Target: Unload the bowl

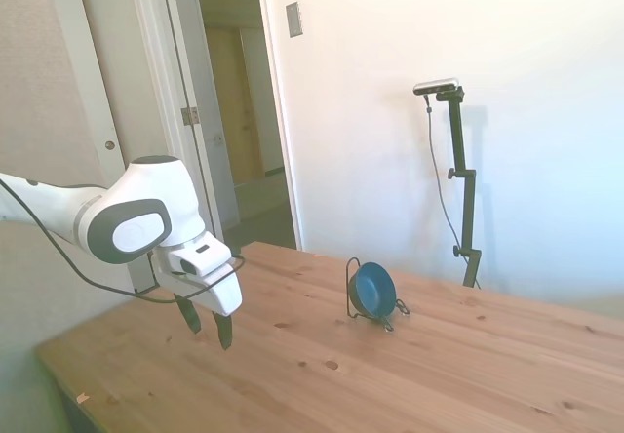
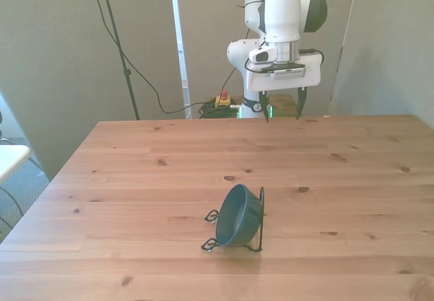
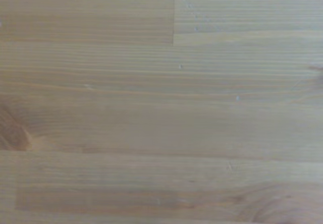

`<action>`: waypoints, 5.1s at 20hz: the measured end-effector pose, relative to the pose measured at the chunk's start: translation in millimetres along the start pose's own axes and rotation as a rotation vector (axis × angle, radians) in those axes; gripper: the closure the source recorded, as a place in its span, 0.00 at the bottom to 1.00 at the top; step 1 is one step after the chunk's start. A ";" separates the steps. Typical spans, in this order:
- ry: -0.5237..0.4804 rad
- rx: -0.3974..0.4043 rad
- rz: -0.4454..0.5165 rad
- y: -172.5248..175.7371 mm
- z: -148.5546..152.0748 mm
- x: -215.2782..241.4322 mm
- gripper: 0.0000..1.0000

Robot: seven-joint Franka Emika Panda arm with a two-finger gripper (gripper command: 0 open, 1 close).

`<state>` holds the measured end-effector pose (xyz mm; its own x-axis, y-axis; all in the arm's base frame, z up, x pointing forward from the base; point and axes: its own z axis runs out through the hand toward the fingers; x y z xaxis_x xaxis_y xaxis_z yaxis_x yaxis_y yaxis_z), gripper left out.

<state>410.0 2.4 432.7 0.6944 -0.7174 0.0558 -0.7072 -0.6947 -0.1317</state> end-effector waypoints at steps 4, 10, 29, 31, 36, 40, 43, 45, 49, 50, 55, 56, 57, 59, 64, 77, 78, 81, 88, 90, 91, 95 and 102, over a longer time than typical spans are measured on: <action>0.014 -0.007 -0.008 0.4 -0.7 1.7 0.00; 0.135 0.033 -0.062 9.1 -13.2 40.1 0.00; 0.242 0.285 -0.375 -15.0 -22.5 238.9 0.00; 0.207 0.304 -0.401 -18.3 -18.1 250.2 0.00; 0.126 0.311 -0.455 -21.0 -7.0 282.9 0.00; 0.078 0.327 -0.543 -32.9 3.6 291.3 0.00; 0.074 0.330 -0.579 -36.5 9.2 291.1 0.00; 0.087 0.329 -0.585 -36.2 8.3 292.5 0.00; 0.100 0.325 -0.578 -31.0 9.7 298.6 0.00; 0.093 0.326 -0.582 -31.1 12.0 300.2 0.00; 0.021 0.361 -0.632 -36.5 35.3 309.4 0.00; 0.016 0.371 -0.640 -35.6 37.0 311.5 0.00; 0.017 0.384 -0.646 -34.8 37.0 313.7 0.00; 0.017 0.403 -0.662 -33.7 36.4 315.1 0.00; 0.011 0.436 -0.667 -35.7 36.4 313.2 1.00; 0.025 0.485 -0.585 -18.1 37.4 306.1 1.00; 0.027 0.485 -0.582 -17.5 38.2 306.6 1.00; 0.025 0.485 -0.578 -17.3 41.5 308.1 1.00; 0.027 0.509 -0.560 -20.5 47.0 314.4 1.00; 0.020 0.515 -0.559 -21.0 48.0 315.8 1.00; 0.013 0.518 -0.560 -21.6 48.7 315.6 1.00; 0.013 0.541 -0.557 -23.3 48.3 316.0 1.00; 0.116 0.639 -0.546 -15.5 20.9 325.1 1.00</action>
<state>649.5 -219.0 432.3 0.8739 -0.3150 0.3703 -0.0417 -0.8074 -0.5886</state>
